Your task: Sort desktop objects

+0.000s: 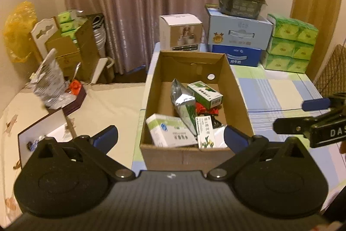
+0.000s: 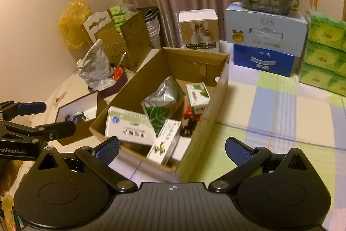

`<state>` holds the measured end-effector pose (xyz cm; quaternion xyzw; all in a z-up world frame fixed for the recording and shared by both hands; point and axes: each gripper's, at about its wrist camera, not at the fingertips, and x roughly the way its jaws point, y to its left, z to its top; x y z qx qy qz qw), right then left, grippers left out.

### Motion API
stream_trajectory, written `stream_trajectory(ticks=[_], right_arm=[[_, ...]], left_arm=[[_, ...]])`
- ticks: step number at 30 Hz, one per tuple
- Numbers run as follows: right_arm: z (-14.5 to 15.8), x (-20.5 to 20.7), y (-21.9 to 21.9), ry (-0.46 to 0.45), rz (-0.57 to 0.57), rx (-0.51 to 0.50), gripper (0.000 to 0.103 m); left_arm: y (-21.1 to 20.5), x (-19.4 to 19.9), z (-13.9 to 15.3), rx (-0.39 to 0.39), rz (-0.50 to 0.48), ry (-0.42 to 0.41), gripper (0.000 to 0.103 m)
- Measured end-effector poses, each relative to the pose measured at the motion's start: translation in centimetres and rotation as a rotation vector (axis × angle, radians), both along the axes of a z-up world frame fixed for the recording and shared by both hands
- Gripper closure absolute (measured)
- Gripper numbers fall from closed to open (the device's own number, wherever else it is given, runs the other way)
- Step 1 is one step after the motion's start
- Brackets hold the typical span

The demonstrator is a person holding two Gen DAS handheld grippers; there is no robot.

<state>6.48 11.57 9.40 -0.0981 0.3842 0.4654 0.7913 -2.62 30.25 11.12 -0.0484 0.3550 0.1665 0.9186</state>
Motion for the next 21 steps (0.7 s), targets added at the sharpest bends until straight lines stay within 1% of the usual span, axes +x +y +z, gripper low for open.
stream_trajectory(ticks=[2, 5, 8, 16, 21], right_arm=[[0.2, -0.9, -0.9, -0.002, -0.014, 0.003, 0.002], [0.3, -2.0, -2.0, 0.003, -0.045, -0.02, 0.002], [0.3, -3.2, -3.0, 0.011, -0.04, -0.041, 0.002], [0.4, -7.0, -5.3, -0.043, -0.044, -0.049, 0.002], [0.2, -9.3, -6.1, -0.087, -0.036, -0.059, 0.002]], left_arm=[[-0.5, -1.1, -0.1, -0.009, -0.001, -0.004, 0.001], [-1.2, -2.8, -0.4, -0.027, 0.003, -0.012, 0.001], [-2.0, -4.4, -0.5, -0.035, 0.022, -0.015, 0.001], [-4.0, -8.3, -0.6, -0.028, 0.065, -0.054, 0.001], [-5.0, -10.0, -0.8, -0.037, 0.081, -0.048, 0.001]])
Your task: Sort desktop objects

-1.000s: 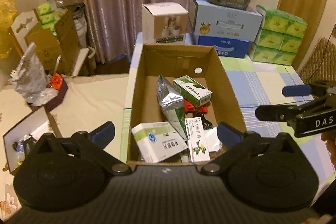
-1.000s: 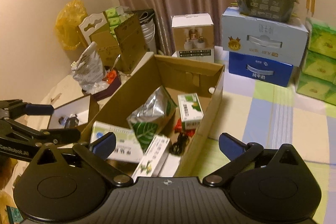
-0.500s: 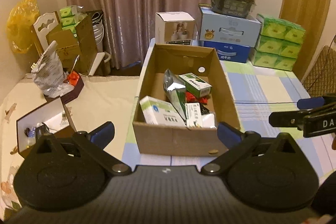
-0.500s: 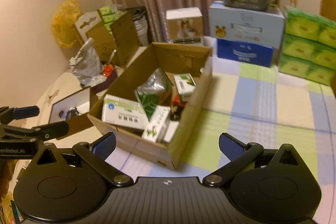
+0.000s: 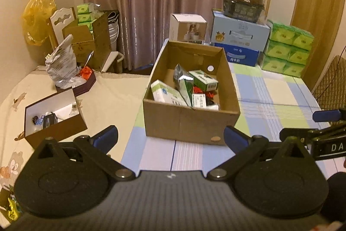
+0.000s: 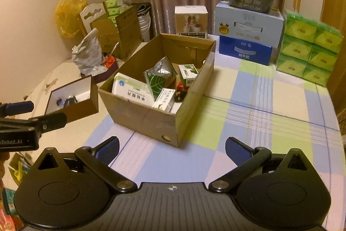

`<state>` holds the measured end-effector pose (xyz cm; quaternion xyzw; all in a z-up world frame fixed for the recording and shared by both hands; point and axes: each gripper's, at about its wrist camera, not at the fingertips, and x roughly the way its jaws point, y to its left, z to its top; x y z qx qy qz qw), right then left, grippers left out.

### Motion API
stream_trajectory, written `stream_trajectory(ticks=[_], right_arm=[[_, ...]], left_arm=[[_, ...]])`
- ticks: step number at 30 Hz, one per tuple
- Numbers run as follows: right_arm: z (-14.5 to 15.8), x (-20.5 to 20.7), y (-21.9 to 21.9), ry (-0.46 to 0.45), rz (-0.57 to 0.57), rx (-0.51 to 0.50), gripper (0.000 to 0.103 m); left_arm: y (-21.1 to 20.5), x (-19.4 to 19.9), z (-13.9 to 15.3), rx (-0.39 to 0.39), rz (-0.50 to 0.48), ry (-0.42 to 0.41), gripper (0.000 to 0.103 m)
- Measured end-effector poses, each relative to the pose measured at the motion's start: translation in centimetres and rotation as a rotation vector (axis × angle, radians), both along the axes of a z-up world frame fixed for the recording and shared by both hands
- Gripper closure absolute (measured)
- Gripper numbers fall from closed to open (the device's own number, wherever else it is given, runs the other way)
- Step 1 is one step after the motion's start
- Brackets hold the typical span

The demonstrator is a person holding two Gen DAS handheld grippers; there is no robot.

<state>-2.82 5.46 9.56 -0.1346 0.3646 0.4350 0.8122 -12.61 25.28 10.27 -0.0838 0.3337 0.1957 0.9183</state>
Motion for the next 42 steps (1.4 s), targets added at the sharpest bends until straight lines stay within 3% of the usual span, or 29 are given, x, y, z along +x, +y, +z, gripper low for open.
stream_trajectory(ticks=[13, 42], right_arm=[[-0.7, -2.2, -3.0, -0.029, -0.03, 0.014, 0.002], [-1.9, -3.1, -4.0, -0.055, -0.032, -0.015, 0.002]], left_arm=[[-2.3, -2.9, -0.5, -0.028, 0.061, 0.013, 0.001], [-4.0, -3.1, -1.7, -0.047, 0.073, 0.02, 0.001]])
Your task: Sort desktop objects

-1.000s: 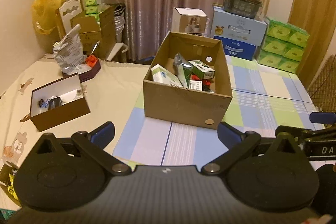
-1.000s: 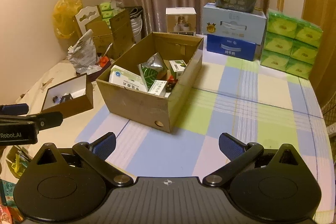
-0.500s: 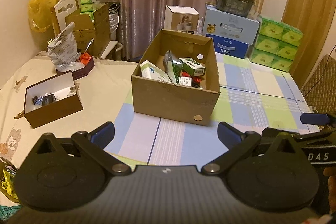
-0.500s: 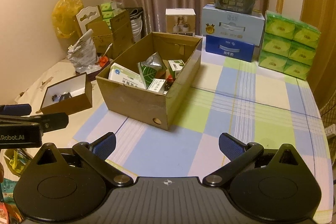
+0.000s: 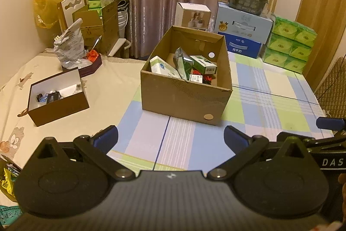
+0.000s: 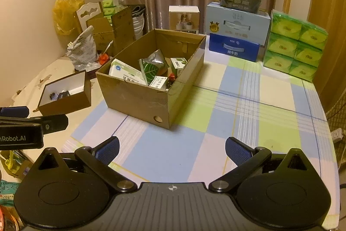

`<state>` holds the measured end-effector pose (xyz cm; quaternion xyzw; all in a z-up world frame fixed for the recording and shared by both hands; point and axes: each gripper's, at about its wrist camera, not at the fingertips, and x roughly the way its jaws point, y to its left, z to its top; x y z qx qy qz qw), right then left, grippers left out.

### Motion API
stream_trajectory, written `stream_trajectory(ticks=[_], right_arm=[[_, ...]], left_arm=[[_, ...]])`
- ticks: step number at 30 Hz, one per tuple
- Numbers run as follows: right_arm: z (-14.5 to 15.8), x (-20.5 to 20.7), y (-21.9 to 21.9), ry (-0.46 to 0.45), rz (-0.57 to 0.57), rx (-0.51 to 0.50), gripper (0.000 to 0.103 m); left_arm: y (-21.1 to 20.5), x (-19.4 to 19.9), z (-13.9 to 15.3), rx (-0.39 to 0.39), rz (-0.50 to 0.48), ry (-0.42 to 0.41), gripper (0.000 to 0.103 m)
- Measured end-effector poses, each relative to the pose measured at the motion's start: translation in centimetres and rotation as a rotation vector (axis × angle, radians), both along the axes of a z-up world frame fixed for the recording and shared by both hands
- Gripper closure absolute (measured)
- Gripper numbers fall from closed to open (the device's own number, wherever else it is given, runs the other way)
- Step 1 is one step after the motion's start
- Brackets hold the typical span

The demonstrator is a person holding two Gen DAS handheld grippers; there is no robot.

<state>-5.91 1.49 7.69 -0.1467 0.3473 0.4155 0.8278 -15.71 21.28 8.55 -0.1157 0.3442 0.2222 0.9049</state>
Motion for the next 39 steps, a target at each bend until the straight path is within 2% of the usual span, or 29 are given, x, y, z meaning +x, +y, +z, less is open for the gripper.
stream_trajectory(ticks=[39], right_arm=[[-0.79, 0.57, -0.37, 0.018, -0.016, -0.002, 0.002]], left_arm=[[-0.07, 0.29, -0.78, -0.008, -0.015, 0.004, 0.0]])
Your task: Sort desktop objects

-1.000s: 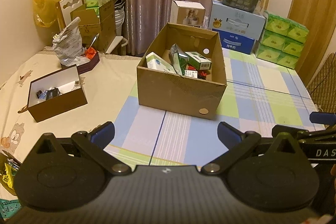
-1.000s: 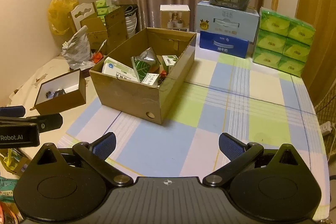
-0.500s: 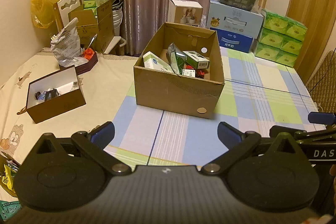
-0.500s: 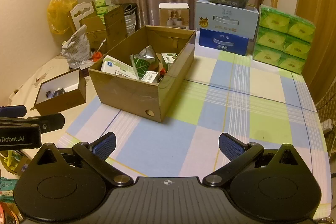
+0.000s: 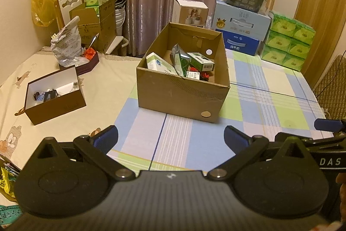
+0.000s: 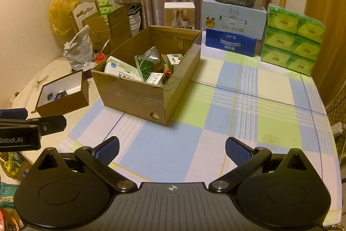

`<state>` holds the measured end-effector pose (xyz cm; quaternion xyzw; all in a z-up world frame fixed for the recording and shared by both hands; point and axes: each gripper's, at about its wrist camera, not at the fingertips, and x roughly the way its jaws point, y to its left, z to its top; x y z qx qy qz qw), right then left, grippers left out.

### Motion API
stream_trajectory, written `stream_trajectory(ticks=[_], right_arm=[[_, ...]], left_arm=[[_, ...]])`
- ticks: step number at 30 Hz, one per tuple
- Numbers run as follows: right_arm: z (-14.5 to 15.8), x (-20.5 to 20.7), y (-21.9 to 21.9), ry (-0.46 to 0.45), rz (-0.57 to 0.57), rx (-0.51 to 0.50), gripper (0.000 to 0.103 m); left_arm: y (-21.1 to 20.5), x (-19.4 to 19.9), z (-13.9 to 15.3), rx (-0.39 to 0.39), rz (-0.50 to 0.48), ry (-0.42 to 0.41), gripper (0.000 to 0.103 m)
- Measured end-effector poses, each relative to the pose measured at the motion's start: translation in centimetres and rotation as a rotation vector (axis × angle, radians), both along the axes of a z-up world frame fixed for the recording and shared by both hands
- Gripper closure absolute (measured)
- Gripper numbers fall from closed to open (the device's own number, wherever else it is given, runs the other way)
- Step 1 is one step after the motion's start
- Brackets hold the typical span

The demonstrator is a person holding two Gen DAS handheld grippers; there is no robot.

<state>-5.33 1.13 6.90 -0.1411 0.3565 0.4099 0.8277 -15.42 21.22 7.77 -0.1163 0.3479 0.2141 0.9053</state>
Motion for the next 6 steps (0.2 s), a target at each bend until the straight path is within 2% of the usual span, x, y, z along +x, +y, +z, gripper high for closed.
stream_trajectory(ticks=[6], right_arm=[[-0.14, -0.07, 0.04, 0.0, -0.001, -0.001, 0.002]], left_arm=[[-0.28, -0.28, -0.07, 0.032, 0.002, -0.012, 0.0]])
